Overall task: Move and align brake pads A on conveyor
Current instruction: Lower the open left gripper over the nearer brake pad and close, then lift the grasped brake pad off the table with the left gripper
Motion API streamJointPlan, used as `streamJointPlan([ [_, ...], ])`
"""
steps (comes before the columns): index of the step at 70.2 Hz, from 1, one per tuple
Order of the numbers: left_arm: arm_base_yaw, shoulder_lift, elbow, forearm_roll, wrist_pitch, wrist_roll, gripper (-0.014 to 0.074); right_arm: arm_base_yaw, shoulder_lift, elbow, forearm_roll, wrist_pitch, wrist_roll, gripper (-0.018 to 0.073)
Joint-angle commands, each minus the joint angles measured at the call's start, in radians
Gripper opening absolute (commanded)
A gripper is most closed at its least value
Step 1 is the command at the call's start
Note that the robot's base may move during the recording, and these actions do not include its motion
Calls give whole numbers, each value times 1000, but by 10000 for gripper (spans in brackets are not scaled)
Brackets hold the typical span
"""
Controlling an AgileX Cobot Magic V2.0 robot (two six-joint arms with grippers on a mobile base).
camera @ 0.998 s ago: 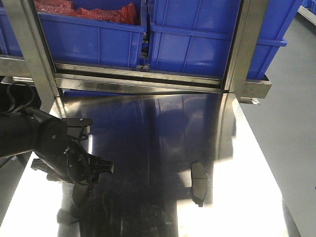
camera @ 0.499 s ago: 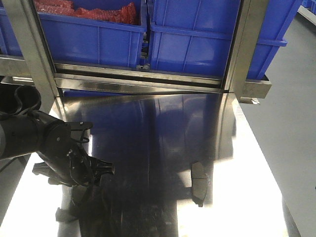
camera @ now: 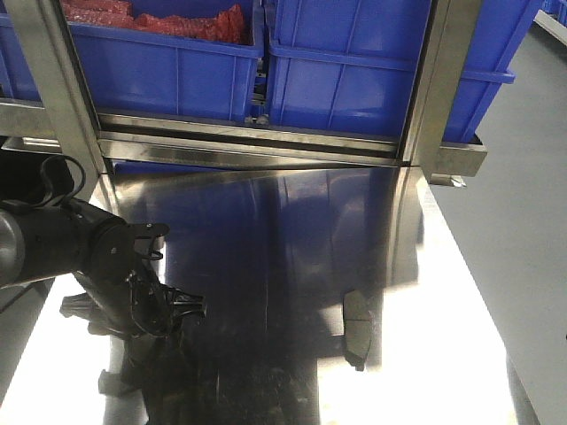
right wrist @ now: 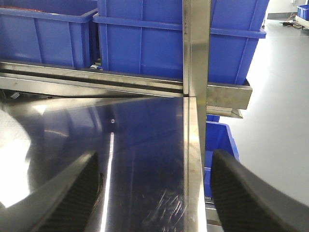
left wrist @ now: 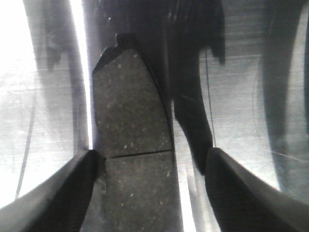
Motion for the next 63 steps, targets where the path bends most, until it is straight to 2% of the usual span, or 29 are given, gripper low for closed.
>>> streamJointPlan([
  [1, -3, -11, -11, -6, -35, -11, 488, -2, 11, -24, 2, -76, -7, 470],
  [21, -3, -11, -11, 2, -81, -11, 452, -2, 11, -24, 2, -76, -7, 470],
  [38, -3, -11, -11, 35, -58, -11, 385, -2, 11, -24, 2, -76, -7, 470],
  [49, -3, -11, -11, 40, -49, -11, 246, -2, 11, -24, 2, -76, -7, 470],
  [63, -3, -14, -11, 47, -57, -10, -9, -2, 11, -24, 2, -76, -7, 470],
])
